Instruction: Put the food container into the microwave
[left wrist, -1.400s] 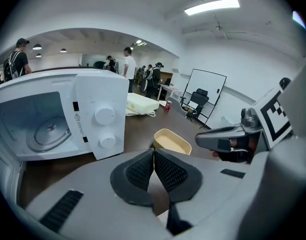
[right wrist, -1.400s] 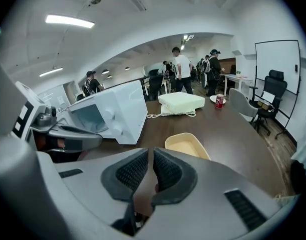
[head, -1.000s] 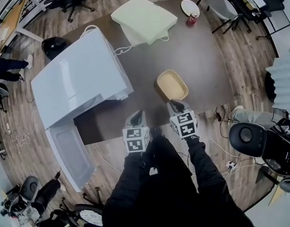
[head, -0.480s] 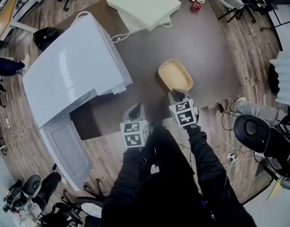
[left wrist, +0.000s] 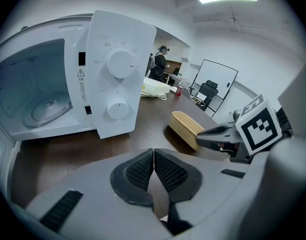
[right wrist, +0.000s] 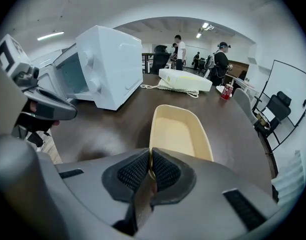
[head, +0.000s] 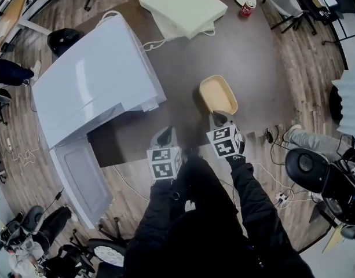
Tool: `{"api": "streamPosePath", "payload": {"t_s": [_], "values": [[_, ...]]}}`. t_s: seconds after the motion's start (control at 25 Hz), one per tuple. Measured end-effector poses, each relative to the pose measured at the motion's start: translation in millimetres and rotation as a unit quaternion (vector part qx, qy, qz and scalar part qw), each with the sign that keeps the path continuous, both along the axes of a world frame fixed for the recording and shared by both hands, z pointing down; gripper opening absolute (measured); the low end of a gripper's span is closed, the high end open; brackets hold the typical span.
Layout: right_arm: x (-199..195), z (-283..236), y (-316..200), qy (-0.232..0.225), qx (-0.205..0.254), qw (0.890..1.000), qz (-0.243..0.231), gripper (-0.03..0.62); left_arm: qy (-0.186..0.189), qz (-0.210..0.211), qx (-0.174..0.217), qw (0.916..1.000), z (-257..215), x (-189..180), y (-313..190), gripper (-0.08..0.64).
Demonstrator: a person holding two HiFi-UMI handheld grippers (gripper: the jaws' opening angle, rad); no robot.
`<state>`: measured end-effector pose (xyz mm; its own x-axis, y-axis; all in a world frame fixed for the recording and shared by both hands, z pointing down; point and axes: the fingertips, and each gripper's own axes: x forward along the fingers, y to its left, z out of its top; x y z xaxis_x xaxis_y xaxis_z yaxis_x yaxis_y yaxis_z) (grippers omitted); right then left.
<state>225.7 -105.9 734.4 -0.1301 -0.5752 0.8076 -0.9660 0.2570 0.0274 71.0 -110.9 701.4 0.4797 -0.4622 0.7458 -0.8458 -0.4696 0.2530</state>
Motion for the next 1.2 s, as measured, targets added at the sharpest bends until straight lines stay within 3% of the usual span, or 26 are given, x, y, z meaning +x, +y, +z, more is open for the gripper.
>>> {"api": "streamPosePath", "payload": {"t_s": [0.44,0.68,1.2], "values": [[-18.1,-48.5,14.9,0.017,0.039,0.998,-0.038,0.035,0.005,-0.023,0.011,0.9997,-17.6,-12.1,17.2,0.034],[-51.9,-74.4,43.8,0.018,0.049,0.995,-0.083,0.035,0.004,-0.043,0.022,0.9988,-31.3,-36.5,32.1,0.034],[-138.3,-90.5,82.3,0.004,0.038,0.981,-0.191,0.035,-0.006,-0.147,0.016,0.9890,-35.7,-121.1,66.6,0.034]]}}
